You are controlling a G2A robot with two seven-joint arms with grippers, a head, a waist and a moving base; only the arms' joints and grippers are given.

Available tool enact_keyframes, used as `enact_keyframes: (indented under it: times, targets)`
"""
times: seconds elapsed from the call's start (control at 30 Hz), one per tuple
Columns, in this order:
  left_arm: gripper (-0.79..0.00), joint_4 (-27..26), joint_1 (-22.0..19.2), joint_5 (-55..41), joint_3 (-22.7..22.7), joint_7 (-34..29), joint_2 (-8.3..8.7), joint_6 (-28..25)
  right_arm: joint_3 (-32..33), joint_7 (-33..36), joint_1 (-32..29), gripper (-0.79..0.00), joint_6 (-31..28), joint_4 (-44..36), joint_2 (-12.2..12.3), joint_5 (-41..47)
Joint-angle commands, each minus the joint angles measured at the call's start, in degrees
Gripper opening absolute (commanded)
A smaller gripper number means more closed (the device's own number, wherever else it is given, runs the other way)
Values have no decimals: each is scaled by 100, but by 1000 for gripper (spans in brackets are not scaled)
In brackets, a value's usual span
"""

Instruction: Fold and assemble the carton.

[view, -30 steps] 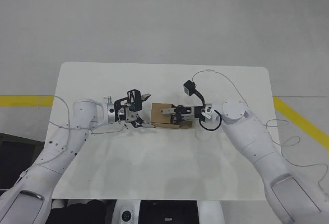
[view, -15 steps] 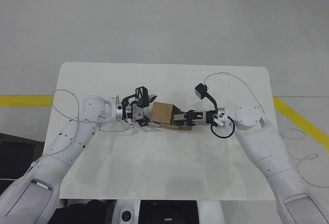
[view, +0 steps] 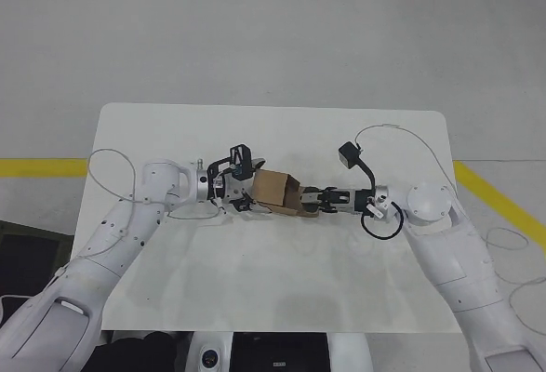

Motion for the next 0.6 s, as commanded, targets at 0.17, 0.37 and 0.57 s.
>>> enact_keyframes:
  times: [0.17, 0.37, 0.57]
  targets:
    - [0, 19, 10, 14, 32, -6, -31, 12, -252, -114, -148, -785, 479, -96, -1, -257]
    - [0, 52, 4, -42, 18, -69, -48, -16, -356, -359, -89, -785, 434, -76, -24, -298]
    - [0, 82, 0, -170, -4, -202, -55, -17, -298, -134, -219, -785, 571, -461, 40, -411]
